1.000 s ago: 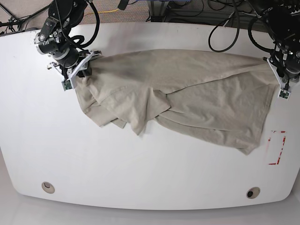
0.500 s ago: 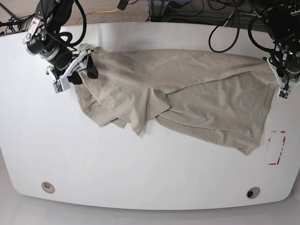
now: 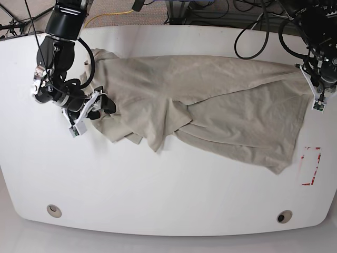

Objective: Fold the T-shirt properly
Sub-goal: 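Lay the T-shirt flat and pull the right gripper along its edge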

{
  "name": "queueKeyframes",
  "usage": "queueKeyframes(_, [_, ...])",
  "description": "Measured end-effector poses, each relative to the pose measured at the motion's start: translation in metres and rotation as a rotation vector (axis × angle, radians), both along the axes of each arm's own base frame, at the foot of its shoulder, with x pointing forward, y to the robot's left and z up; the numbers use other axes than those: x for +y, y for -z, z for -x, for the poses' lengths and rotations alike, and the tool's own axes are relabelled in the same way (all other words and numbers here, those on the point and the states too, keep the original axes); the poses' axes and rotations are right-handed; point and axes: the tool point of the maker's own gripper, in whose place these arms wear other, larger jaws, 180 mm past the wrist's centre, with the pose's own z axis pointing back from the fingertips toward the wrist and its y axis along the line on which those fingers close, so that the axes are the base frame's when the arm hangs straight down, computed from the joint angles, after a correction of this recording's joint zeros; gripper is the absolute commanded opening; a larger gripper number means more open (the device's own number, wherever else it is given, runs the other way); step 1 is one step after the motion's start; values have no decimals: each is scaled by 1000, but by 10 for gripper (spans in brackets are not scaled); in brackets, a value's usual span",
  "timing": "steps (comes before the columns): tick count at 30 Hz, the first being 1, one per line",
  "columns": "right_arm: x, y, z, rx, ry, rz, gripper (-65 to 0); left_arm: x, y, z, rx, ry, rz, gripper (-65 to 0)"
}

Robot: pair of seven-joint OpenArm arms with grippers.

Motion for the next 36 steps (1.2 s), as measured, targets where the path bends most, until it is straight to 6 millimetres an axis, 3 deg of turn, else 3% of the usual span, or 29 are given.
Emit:
queueKeyframes(12, [17, 21, 5, 75, -30, -36, -282, 0, -1, -1, -3, 0, 0, -650])
queueKeyframes(15, [23, 21, 5, 72, -33, -52, -352, -1, -1, -3, -5, 4, 0, -650])
queueKeyframes(18, [28, 22, 5, 74, -37, -62, -465, -5, 0, -5, 1, 22, -1, -650])
queueKeyframes(24, [29, 22, 6, 76, -48, -53, -572, -10, -3, -15, -50, 54, 10, -650])
queueKeyframes(30, [38, 5, 9, 19, -73, -67, -618, -10, -3, -15, -53, 56, 11, -650])
queueKeyframes(36, [47, 1, 39, 16, -99, -108, -618, -9, 4, -15, -37, 50, 26, -650])
